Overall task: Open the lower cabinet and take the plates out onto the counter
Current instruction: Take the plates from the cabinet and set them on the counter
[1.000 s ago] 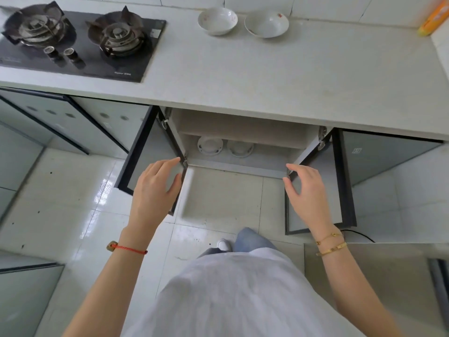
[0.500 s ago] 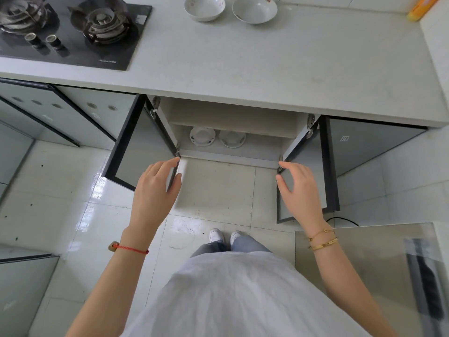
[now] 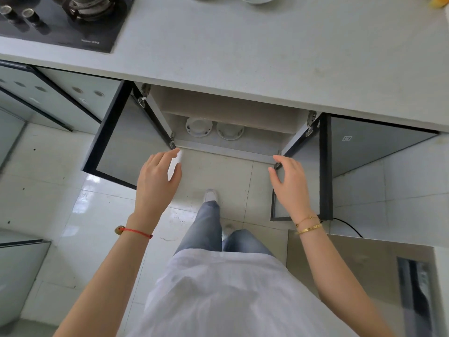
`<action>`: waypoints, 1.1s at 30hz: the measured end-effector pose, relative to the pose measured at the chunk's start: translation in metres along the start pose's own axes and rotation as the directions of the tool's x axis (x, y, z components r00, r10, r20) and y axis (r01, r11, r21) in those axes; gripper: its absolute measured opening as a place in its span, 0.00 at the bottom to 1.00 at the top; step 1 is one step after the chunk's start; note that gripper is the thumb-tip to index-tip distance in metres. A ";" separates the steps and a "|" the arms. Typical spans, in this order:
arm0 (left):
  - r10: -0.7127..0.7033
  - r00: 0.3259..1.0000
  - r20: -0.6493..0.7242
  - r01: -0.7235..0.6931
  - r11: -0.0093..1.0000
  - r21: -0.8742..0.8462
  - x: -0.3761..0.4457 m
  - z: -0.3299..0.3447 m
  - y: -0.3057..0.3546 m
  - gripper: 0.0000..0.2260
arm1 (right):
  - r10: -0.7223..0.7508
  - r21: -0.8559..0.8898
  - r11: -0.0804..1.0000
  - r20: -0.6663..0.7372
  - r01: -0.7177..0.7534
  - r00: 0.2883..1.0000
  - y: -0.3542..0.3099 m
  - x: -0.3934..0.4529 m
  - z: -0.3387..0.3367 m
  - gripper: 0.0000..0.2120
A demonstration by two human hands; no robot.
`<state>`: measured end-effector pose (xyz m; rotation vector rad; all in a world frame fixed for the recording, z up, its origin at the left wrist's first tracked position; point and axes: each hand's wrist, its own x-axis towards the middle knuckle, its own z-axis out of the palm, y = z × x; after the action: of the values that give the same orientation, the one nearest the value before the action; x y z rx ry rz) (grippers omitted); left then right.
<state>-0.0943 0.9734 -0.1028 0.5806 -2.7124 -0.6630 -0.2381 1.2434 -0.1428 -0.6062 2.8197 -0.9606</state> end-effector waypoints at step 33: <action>-0.098 0.983 0.152 0.113 0.989 -0.097 0.261 0.632 -0.332 0.15 | 0.139 0.029 0.990 0.005 -0.140 0.990 0.359 0.337 0.533 0.16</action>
<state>-0.4491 0.8242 -0.7579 0.6778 -2.7757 -0.9035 -0.5502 1.0665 -0.7736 -0.4003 2.7964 -0.9717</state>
